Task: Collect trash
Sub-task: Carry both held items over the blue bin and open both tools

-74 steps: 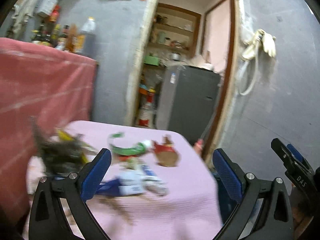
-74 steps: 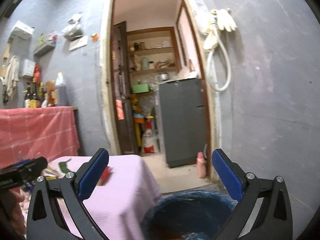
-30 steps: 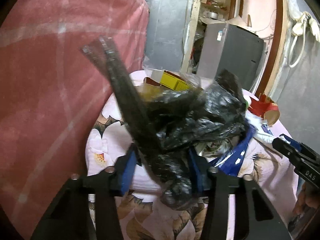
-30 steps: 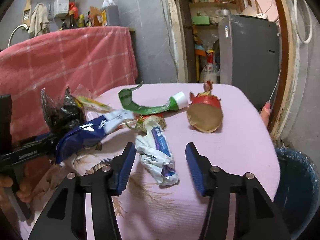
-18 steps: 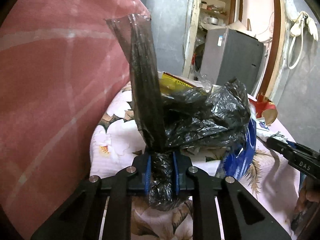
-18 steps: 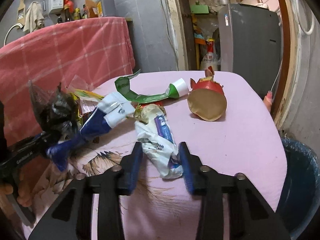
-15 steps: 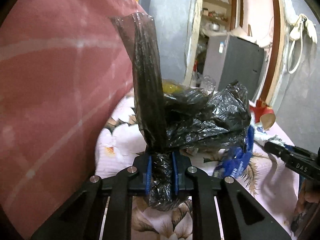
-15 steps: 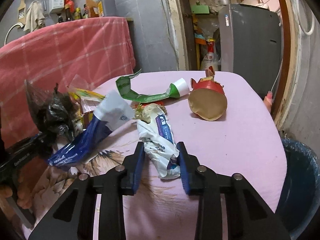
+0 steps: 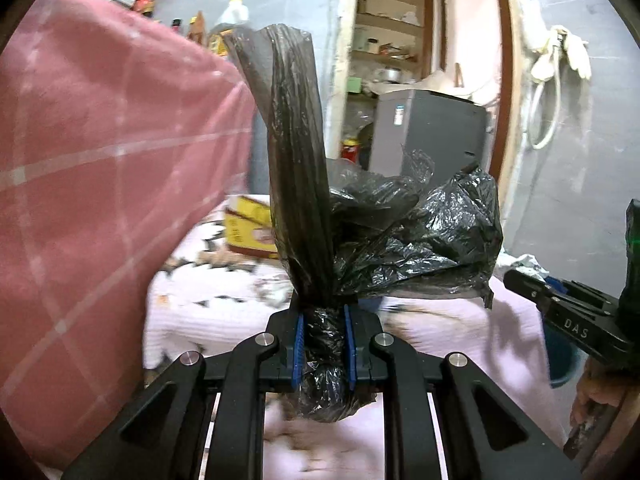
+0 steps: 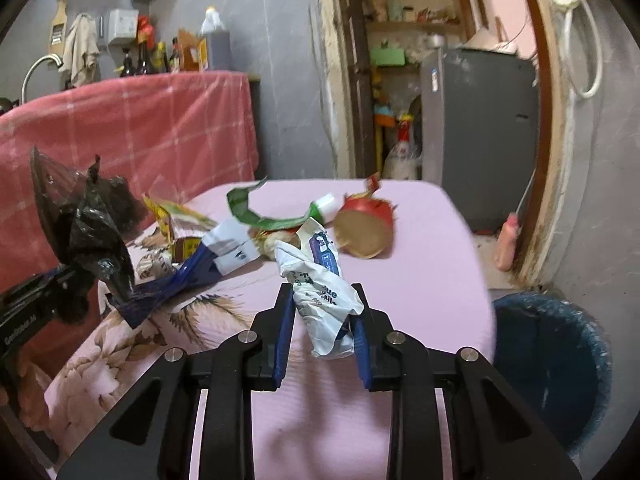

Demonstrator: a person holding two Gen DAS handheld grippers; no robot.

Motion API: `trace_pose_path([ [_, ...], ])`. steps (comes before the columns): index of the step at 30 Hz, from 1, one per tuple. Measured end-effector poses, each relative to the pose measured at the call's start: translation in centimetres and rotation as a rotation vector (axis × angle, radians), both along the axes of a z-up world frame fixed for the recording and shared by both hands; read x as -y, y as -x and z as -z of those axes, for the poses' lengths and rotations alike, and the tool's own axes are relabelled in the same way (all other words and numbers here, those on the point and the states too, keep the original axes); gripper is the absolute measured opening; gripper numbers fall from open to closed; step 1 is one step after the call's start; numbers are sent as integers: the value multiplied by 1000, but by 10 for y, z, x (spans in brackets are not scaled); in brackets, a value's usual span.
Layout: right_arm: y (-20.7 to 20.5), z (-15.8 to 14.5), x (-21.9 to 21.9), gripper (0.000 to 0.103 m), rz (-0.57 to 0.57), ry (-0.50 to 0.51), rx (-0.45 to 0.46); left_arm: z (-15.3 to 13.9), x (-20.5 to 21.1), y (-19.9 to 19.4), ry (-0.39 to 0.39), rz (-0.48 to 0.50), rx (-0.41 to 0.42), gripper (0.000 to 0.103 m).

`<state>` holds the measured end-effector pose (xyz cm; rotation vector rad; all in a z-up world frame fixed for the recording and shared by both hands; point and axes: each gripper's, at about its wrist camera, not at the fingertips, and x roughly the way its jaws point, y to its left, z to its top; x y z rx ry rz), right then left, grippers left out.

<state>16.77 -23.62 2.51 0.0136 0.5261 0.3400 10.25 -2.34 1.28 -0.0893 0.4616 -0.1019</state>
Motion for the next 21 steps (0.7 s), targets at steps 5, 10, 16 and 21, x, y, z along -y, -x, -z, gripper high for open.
trace_pose_path([
  [5, 18, -14, 27, 24, 68, 4, 84, -6, 33, -8, 18, 57, 3, 13],
  [10, 35, -25, 59, 24, 158, 31, 156, -15, 75, -23, 118, 97, -14, 13],
  [16, 53, -32, 105, 24, 275, 42, 204, -20, 139, -31, 137, 170, 3, 13],
  [21, 63, -32, 146, 24, 365, 26, 199, -19, 184, -43, 167, 226, -9, 13],
])
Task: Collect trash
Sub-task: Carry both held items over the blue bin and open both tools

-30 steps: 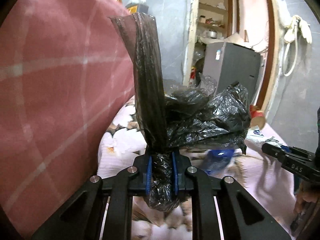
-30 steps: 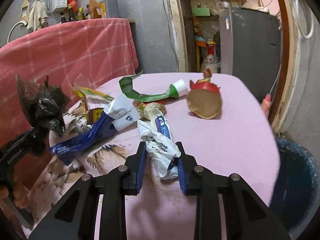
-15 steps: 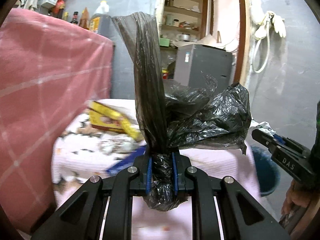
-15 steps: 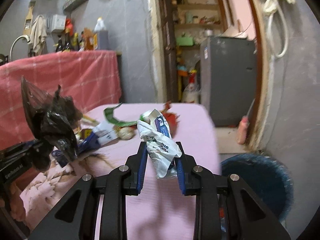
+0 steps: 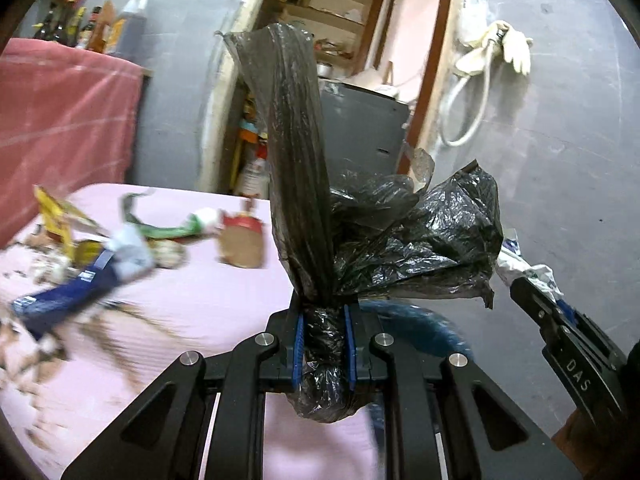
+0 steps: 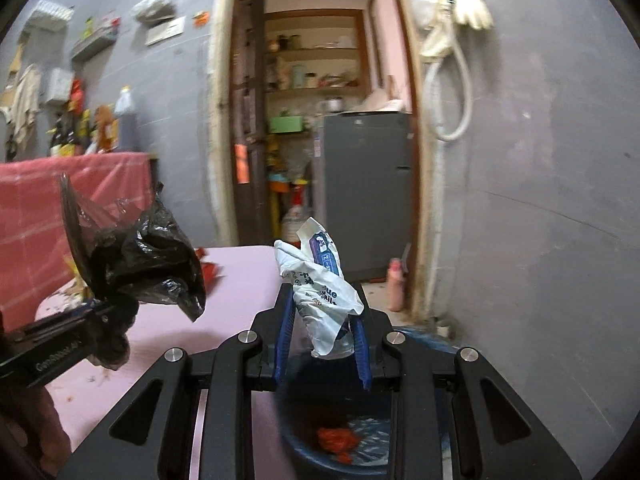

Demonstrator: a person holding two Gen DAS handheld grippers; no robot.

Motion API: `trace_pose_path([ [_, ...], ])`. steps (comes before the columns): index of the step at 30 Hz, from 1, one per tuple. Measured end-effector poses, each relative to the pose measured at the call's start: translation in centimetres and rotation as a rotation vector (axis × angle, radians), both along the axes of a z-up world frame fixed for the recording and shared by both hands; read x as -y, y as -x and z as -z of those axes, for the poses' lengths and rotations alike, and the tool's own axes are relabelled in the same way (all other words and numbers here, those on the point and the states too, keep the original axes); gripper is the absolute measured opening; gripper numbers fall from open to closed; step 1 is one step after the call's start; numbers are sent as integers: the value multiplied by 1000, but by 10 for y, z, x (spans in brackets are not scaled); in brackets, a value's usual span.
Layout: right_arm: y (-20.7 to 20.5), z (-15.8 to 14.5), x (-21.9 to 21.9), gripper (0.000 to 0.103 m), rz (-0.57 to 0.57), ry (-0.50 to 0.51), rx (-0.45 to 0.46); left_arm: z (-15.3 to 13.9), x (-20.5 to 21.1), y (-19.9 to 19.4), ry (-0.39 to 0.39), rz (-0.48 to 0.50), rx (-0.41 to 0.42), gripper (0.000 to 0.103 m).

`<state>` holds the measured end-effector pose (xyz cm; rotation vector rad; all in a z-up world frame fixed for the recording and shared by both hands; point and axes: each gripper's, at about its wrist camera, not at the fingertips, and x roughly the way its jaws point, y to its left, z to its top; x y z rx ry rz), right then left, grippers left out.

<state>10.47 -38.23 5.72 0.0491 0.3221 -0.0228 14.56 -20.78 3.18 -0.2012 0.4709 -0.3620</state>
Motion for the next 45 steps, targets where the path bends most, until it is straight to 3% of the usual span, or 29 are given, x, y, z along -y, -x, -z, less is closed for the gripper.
trace_pose_path([
  [7, 6, 11, 50, 24, 88, -36, -24, 14, 56, -15, 9, 38, -60, 13],
  [12, 6, 27, 75, 24, 121, -59, -58, 30, 89, -25, -57, 76, -106, 13],
  [19, 4, 56, 96, 24, 143, -88, -119, 57, 115, -45, -114, 52, -194, 13],
  [25, -4, 73, 103, 25, 130, -103, -186, 79, 122, -57, -165, 54, -289, 13],
  [33, -14, 89, 110, 25, 136, -157, -254, 95, 127, -74, -192, 58, -352, 14],
  [45, -35, 94, 111, 26, 130, -189, -289, 94, 123, -68, -190, 39, -358, 16],
])
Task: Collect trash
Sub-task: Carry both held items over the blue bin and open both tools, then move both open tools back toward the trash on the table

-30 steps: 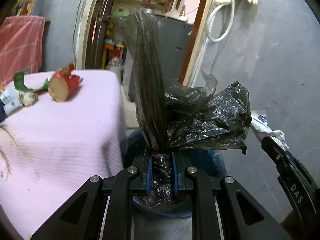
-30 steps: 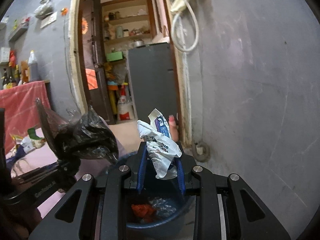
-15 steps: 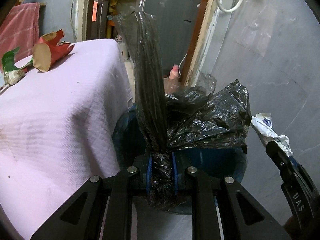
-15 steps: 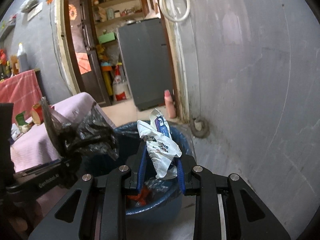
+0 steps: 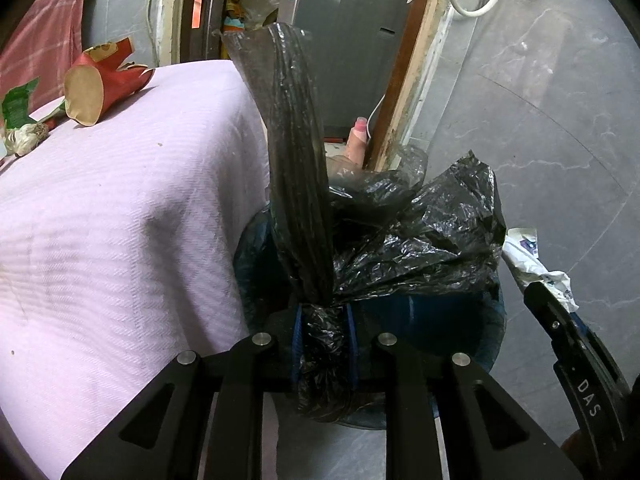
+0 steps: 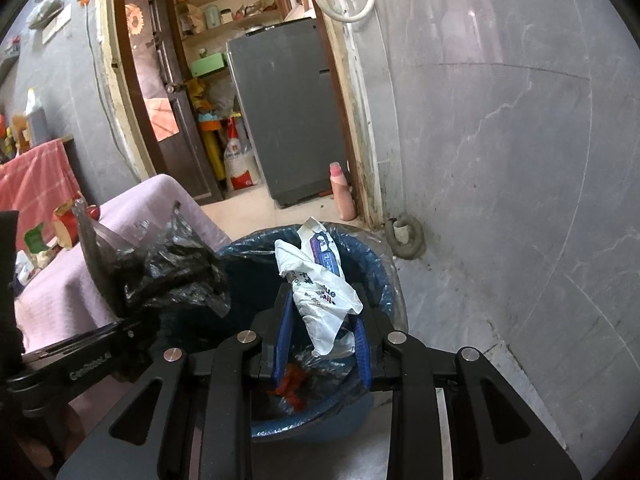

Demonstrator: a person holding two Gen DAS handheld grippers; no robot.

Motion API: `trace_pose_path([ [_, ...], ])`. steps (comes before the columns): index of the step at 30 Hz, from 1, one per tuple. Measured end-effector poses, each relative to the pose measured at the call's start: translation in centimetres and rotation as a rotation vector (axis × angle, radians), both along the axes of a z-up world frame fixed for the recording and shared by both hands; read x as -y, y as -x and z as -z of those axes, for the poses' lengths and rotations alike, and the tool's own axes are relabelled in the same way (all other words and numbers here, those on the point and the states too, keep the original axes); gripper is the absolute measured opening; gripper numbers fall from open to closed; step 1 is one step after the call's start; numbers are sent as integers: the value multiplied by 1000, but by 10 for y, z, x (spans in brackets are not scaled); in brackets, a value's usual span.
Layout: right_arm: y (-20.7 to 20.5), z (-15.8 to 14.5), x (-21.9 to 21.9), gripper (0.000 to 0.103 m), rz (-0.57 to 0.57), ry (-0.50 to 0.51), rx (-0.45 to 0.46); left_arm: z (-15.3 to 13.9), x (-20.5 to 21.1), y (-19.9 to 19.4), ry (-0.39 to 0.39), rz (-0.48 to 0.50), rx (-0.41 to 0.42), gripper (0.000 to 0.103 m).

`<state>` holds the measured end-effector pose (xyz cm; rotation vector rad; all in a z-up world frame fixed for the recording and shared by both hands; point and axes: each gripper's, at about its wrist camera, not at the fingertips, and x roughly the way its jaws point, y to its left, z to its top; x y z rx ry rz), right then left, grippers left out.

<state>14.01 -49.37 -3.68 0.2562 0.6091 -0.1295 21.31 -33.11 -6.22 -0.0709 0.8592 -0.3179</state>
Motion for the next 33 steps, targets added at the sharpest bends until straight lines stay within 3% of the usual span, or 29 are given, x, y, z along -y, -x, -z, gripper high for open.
trace_pose_path([
  [4, -1, 3, 0, 26, -4, -4, -4, -5, 1, 2, 3, 0, 13, 18],
  [13, -1, 3, 6, 30, -6, -33, -1, -8, 0, 10, 40, 13, 34, 34],
  [20, 5, -10, 11, 34, 2, -41, 44, -19, -13, 15, 139, 17, 52, 37],
  [23, 12, -23, 11, 36, 15, -19, 97, -32, -18, 21, 151, 15, 113, 53],
  [28, 26, -48, 4, 52, 22, 22, 209, -62, -32, 26, 155, 3, 208, 57],
  [33, 34, -69, -9, 64, 15, 56, 291, -90, -53, 34, 128, -20, 324, 75],
])
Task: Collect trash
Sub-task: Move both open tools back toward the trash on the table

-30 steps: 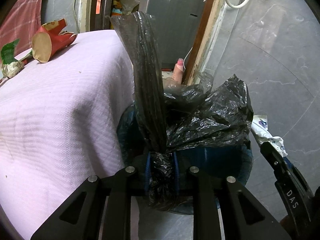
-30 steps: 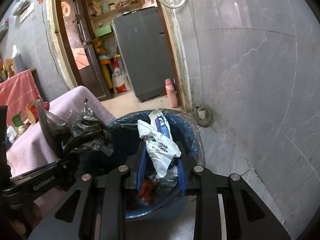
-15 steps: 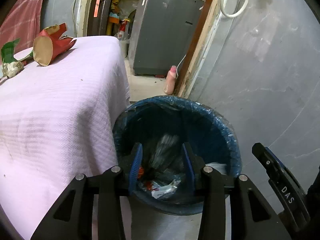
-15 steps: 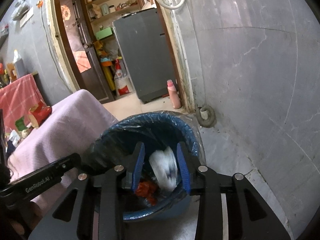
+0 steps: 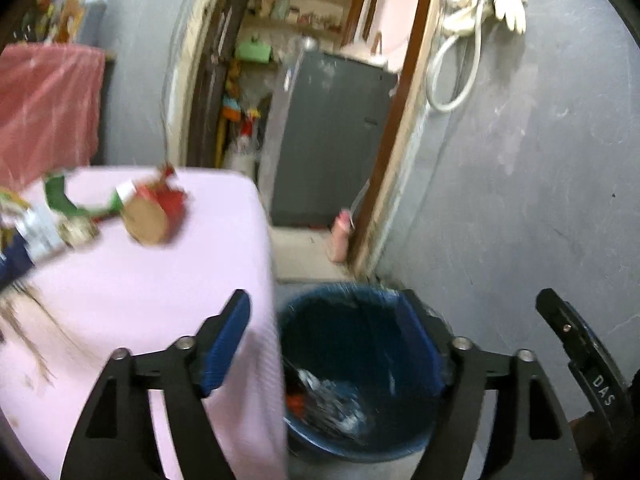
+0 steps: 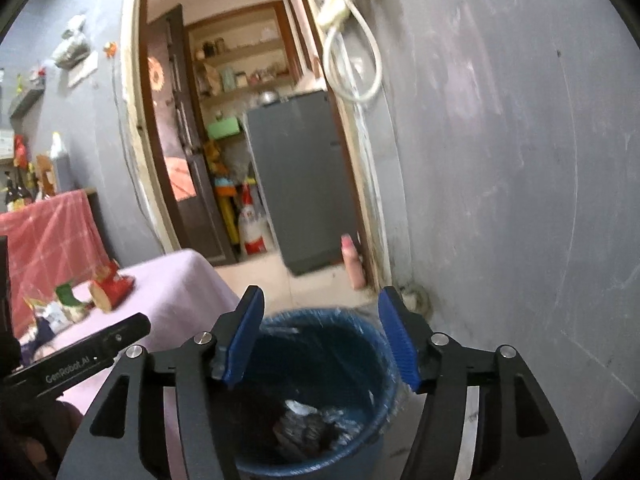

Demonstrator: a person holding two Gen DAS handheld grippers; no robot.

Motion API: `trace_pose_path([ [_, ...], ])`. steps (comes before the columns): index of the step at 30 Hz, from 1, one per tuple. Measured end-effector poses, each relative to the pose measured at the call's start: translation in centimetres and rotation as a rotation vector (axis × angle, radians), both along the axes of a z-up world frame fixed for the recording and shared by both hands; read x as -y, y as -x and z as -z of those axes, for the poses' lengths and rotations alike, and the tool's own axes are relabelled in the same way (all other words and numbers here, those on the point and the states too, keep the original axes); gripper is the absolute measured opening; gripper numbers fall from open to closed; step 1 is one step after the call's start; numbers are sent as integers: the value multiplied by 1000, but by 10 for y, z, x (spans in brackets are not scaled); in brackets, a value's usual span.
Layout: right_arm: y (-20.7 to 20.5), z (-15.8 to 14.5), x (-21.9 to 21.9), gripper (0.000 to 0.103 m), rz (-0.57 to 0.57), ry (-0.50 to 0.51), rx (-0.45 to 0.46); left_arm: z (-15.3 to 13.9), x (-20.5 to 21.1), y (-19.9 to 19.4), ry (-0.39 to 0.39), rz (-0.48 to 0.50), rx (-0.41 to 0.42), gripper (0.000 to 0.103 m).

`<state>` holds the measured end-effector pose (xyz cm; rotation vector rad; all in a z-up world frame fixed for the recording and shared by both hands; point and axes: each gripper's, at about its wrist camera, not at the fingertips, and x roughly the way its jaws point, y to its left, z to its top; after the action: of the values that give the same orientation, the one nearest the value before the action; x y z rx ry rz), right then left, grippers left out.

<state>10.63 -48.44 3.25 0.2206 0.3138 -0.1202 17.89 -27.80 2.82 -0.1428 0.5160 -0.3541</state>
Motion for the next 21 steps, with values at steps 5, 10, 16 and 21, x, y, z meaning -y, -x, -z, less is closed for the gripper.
trace_pose_path([
  [5, 2, -20, -17, 82, -11, 10, 75, -17, -28, 9, -9, -42, 87, 95],
  [10, 0, -38, -42, 103, -50, 30, 145, -30, -66, 16, 14, -93, 133, 101],
  [16, -7, -47, -80, 103, -115, 50, 179, -44, -123, 26, 28, -173, 150, 101],
  [21, -15, -49, -116, 103, -179, 82, 172, -47, -173, 37, 14, -232, 141, 101],
])
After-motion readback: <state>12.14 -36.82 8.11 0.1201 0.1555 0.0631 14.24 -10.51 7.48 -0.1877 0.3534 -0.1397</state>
